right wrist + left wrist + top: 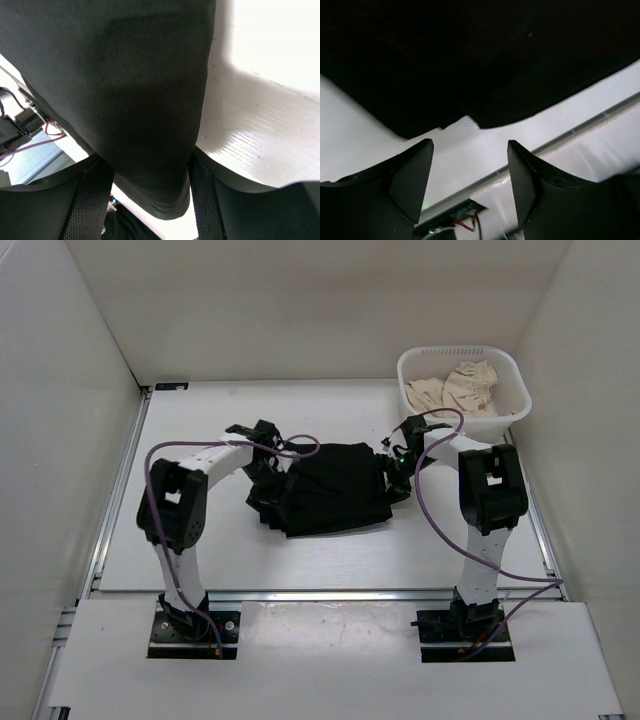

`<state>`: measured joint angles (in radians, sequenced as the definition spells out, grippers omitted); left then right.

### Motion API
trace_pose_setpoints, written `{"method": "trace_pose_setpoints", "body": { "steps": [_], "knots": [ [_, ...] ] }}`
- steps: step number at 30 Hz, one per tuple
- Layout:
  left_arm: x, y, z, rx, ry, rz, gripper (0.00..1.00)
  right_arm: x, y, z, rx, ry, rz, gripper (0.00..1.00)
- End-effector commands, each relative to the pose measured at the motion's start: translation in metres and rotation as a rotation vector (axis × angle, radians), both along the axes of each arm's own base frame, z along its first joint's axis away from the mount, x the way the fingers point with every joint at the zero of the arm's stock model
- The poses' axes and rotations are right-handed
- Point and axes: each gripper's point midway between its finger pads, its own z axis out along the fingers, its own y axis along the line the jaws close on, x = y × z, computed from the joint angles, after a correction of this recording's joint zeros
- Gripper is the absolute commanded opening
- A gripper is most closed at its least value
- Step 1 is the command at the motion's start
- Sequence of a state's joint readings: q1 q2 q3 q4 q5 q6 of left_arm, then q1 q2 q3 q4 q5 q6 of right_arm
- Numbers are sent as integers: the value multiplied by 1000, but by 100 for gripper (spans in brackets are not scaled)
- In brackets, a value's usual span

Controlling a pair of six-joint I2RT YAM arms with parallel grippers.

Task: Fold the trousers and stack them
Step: Fold the trousers

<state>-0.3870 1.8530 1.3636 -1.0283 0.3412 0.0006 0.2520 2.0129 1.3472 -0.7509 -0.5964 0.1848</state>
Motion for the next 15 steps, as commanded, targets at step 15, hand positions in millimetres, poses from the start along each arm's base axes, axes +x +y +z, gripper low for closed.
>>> {"method": "trace_pose_setpoints", "body": {
  "steps": [15],
  "knots": [
    [2,-52,-28,-111,98,-82,52,2,-1,9,-16,-61,-48,62]
  ]
}}
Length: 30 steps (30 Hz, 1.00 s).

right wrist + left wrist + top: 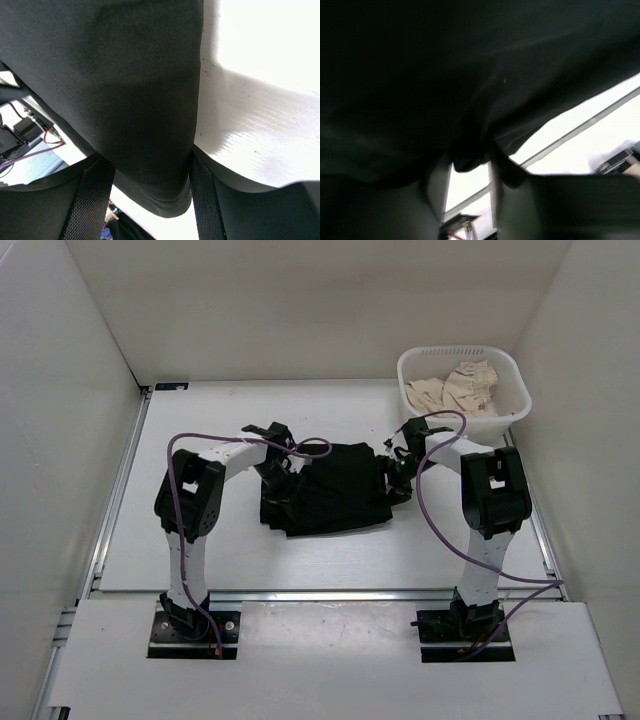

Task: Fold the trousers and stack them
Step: Fold the trousers

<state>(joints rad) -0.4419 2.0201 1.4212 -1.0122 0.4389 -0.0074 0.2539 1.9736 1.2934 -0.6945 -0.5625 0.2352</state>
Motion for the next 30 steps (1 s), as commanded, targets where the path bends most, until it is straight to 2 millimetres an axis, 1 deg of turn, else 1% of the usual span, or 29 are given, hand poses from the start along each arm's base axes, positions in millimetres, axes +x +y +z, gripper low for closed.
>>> {"method": "trace_pose_setpoints", "body": {
  "steps": [1,3,4,5,6,7,8,9,10,11,12,13,14,15,16,17,18,19,20,21,23,24,25,26,27,29,30],
  "knots": [
    [4,-21,5,-80,5,-25,41,3,2,11,8,-43,-5,62],
    [-2,-20,4,-77,38,-24,14,3,2,11,8,-43,-5,62],
    [1,-21,5,-81,30,-24,14,3,2,11,8,-43,-5,62],
    [4,-20,11,-73,14,-24,14,3,2,11,8,-43,-5,62],
    [2,-19,16,-67,26,-24,14,1,1,11,6,-34,-5,62],
    [6,-17,28,-58,-10,-24,14,1,1,11,6,-39,2,64],
    [17,-20,44,-66,-53,-25,14,1,1,11,6,-39,2,64],
    [21,-21,57,-65,-80,-25,14,1,1,11,6,-39,2,65],
    [17,-16,76,-50,-82,-24,14,1,1,11,6,-45,10,68],
    [33,-16,102,-41,-164,-21,14,0,-1,10,-6,-37,8,68],
    [37,-12,117,-18,-194,-17,14,-2,-2,9,-8,-34,17,70],
    [40,-3,134,10,-261,-9,14,-2,-2,9,-9,-34,17,70],
    [44,6,140,52,-317,1,14,-2,-2,9,-8,-41,25,71],
    [41,26,131,131,-321,18,14,-4,-3,9,-10,-32,26,71],
    [36,33,132,136,-316,30,14,-4,-3,9,-10,-32,26,71],
    [33,48,121,159,-275,60,14,-4,-3,9,-10,-32,26,71],
    [13,56,102,160,-180,66,14,-4,-3,9,-10,-32,26,72],
    [8,63,89,174,-149,79,14,-2,-1,12,1,-38,27,72],
    [2,68,80,172,-128,92,14,-2,-1,9,-2,-30,27,72],
    [-4,79,55,173,-101,122,14,1,0,12,1,-40,27,72],
    [-8,92,32,189,-86,156,14,2,0,14,1,-42,27,74],
    [-18,99,18,200,-57,165,14,3,0,13,0,-40,34,74],
    [-17,100,11,190,-49,177,14,3,0,13,0,-40,34,74],
    [-10,102,4,183,-68,193,14,7,2,17,12,-49,35,74],
    [-7,108,-4,177,-54,222,14,5,5,17,12,-49,45,74],
    [0,114,-14,178,-51,249,14,7,6,16,12,-51,45,74],
    [5,116,-12,174,-62,259,14,7,8,18,25,-47,46,74]
  ]
}}
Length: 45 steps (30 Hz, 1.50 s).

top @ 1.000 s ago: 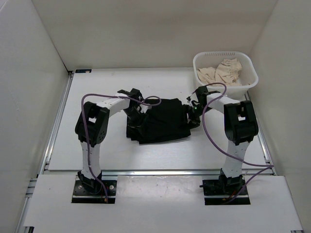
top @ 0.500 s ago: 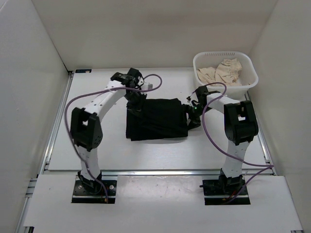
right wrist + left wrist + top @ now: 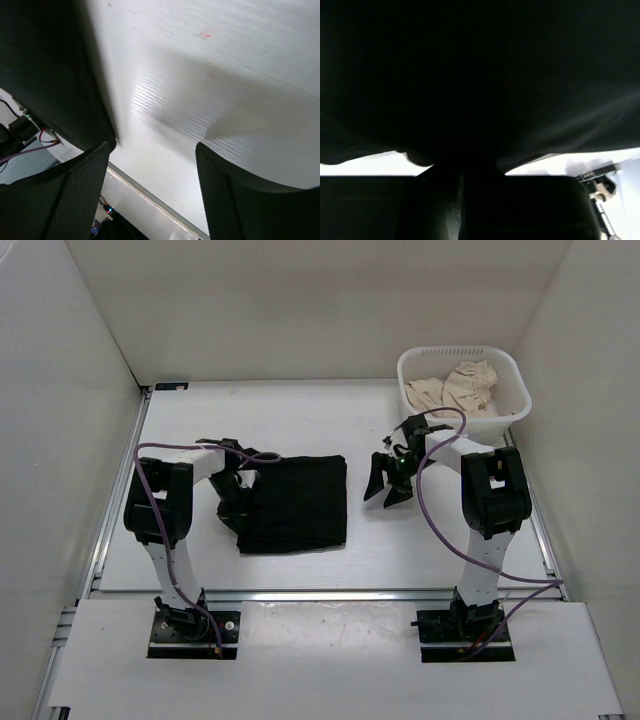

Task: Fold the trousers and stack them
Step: Fold the trousers

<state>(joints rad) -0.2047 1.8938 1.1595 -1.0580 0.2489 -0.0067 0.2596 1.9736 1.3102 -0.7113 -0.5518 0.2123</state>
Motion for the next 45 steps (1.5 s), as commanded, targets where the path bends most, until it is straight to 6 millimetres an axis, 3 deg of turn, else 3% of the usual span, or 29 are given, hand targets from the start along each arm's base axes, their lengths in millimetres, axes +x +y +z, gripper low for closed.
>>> {"method": "trace_pose_setpoints", "body": {
  "steps": [1,4,6,8,13,15,16,18,19,22,24,26,28,29,32,33,34,38,45],
  "knots": [
    [48,-1,6,-52,-180,35,15,7,10,17,49,-38,26,75],
    [50,-3,13,-66,-202,36,28,10,14,21,57,-62,29,75],
    [53,-3,23,-72,-237,35,47,7,14,19,55,-47,21,75],
    [54,6,28,-34,-256,42,52,5,13,20,55,-47,21,75],
    [62,10,75,-74,-320,78,100,5,20,23,80,-65,-22,75],
    [70,7,98,-133,-359,102,100,13,32,28,108,-113,-41,76],
    [76,15,107,-146,-390,135,100,7,42,30,119,-98,-59,76],
    [86,27,108,-142,-420,171,100,9,63,30,116,-144,-47,76],
    [97,35,104,-126,-465,186,100,13,66,25,73,-155,-81,78],
    [103,57,74,-45,-438,225,100,15,83,9,30,-158,-99,78],
    [103,57,51,-40,-377,226,100,19,84,-4,6,-117,-168,78],
    [101,56,34,-46,-335,227,100,26,82,-12,-19,-116,-228,73],
    [100,49,32,-83,-321,228,100,31,83,-15,-19,-127,-241,64],
    [100,47,33,-100,-319,228,100,30,83,-18,-23,-113,-250,53],
    [92,42,34,-123,-308,229,100,32,81,-19,-32,-119,-255,32],
    [94,42,39,-124,-326,227,100,39,73,-20,-43,-124,-282,22],
    [87,41,40,-134,-310,229,100,39,67,-22,-52,-122,-281,18],
    [63,35,45,-162,-262,233,100,48,37,-20,-66,-108,-281,14],
    [38,27,46,-200,-219,238,100,57,18,-11,-75,-114,-218,13]
  ]
}}
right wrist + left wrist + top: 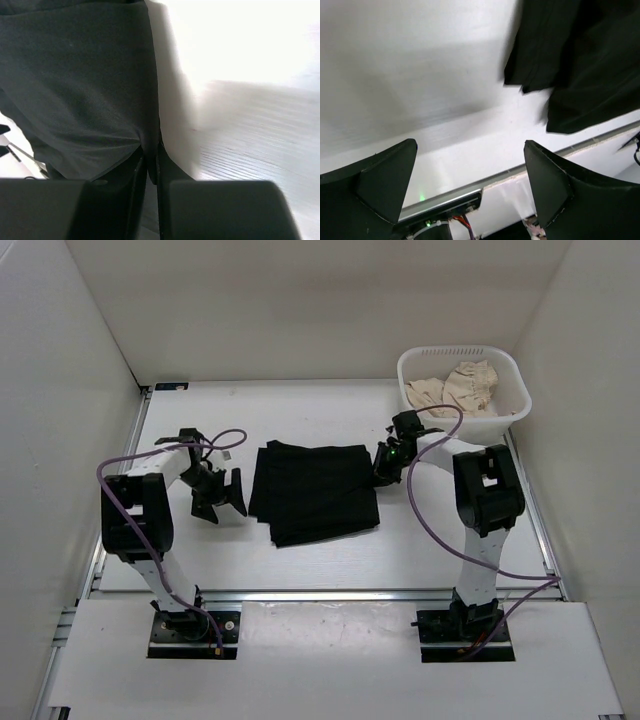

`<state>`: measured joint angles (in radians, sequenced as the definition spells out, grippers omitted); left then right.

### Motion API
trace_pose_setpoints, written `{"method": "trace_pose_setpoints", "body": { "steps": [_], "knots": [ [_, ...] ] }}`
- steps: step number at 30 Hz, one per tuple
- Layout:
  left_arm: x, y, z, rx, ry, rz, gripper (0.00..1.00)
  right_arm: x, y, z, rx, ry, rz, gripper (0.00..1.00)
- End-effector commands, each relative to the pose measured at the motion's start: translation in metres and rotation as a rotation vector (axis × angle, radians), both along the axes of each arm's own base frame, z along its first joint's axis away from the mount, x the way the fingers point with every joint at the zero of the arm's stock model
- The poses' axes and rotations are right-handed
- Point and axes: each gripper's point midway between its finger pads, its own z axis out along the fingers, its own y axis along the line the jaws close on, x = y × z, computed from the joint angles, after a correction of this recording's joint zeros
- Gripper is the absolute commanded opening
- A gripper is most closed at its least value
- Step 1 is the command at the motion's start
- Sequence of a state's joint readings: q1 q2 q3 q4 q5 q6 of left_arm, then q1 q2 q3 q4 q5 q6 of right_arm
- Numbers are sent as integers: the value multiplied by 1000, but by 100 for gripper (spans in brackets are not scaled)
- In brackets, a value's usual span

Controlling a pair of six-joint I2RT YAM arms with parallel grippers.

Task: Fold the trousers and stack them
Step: Fold the trousers

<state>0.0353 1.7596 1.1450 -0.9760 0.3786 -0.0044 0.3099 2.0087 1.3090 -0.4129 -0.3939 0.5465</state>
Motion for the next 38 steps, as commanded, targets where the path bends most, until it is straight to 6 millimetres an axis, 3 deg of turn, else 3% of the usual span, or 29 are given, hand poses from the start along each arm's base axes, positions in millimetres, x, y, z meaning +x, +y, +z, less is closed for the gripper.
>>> {"method": "trace_pose_setpoints", "body": {
  "steps": [1,3,4,7,8,9,11,13,14,15,17,19,22,25,28,33,38],
  "knots": [
    [-4,-9,18,-48,-47,-11,100,-5,-12,0,-35,11,40,15],
    [-5,-9,21,-48,-49,-11,100,-1,-14,8,-21,-6,32,32],
    [-5,-9,23,-47,-60,-11,100,0,-18,8,-21,-6,23,61],
    [-1,4,26,35,-89,-6,100,3,-22,34,-24,-49,43,80],
    [0,9,28,63,-103,-4,100,6,-30,41,-69,-83,58,99],
    [8,21,33,119,-134,13,100,-2,-37,57,-101,-77,64,99],
    [12,37,46,178,-162,42,100,6,-50,96,-181,-161,64,99],
    [24,62,67,291,-216,79,100,-6,-78,115,-305,-143,49,99],
    [25,73,80,338,-243,103,100,-6,-84,140,-327,-198,38,99],
    [32,99,96,434,-286,157,100,-7,-98,150,-354,-208,19,99],
    [36,124,118,526,-339,219,100,-21,-116,174,-391,-239,-14,99],
    [29,158,146,654,-387,312,100,-24,-138,184,-435,-267,-71,99],
    [14,181,177,732,-452,403,100,-31,-159,203,-493,-318,-134,99],
    [-2,183,185,759,-497,436,100,-31,-173,214,-555,-369,-156,99],
    [-11,184,187,763,-510,451,100,-26,-169,230,-533,-413,-164,99],
    [-29,197,183,845,-473,483,100,-18,-164,240,-500,-469,-172,99],
    [-42,199,184,869,-474,503,100,-22,-166,245,-496,-514,-178,99]
  ]
}}
